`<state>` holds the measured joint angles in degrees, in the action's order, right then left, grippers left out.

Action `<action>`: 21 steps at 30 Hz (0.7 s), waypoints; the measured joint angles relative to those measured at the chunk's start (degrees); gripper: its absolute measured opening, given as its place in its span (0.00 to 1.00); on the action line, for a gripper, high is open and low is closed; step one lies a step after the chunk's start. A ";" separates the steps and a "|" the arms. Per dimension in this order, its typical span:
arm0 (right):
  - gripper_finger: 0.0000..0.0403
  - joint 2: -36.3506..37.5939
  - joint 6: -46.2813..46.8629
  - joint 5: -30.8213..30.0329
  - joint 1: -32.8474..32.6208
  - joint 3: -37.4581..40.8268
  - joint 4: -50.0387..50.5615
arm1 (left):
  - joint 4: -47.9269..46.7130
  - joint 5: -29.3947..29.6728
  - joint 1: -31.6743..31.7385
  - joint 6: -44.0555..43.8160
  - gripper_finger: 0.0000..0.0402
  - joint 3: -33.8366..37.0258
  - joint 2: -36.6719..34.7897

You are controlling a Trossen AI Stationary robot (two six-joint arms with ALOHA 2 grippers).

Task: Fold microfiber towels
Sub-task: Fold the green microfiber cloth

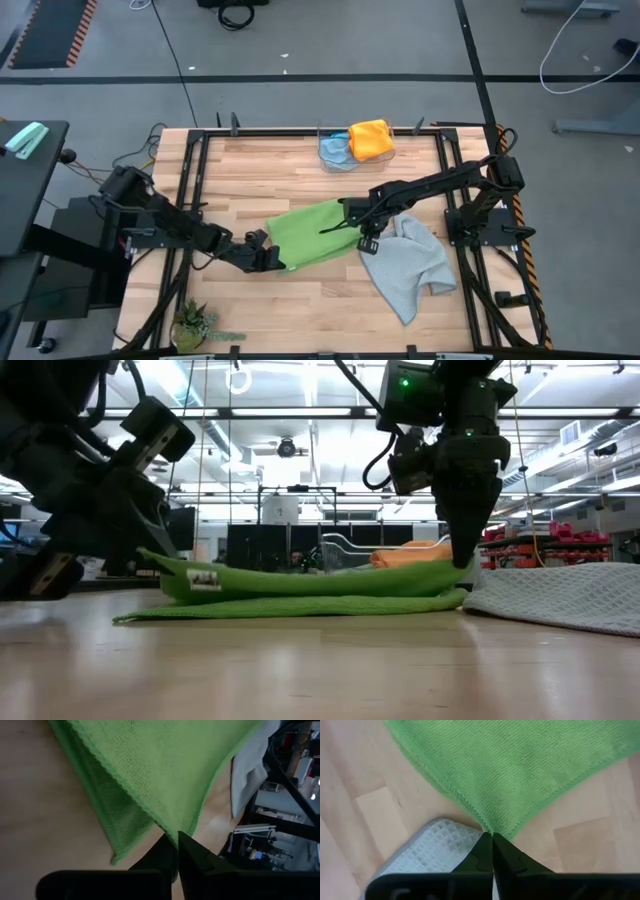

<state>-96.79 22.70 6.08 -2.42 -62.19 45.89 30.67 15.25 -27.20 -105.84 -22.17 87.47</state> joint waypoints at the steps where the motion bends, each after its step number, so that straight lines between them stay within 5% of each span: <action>1: 0.02 0.00 0.46 0.17 -0.02 0.00 -0.13 | -0.04 0.00 0.00 0.02 0.07 0.00 0.18; 11: 0.15 0.00 0.94 1.72 -0.69 0.00 -0.76 | -0.04 0.02 0.00 4.63 0.10 0.00 0.36; 21: 0.30 0.00 2.70 1.68 -2.65 0.00 -1.29 | -0.47 -0.05 -0.01 7.57 0.27 0.02 0.36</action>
<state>-96.79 25.39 7.77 -5.06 -62.19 44.60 30.20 15.19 -27.21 -98.27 -22.16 87.83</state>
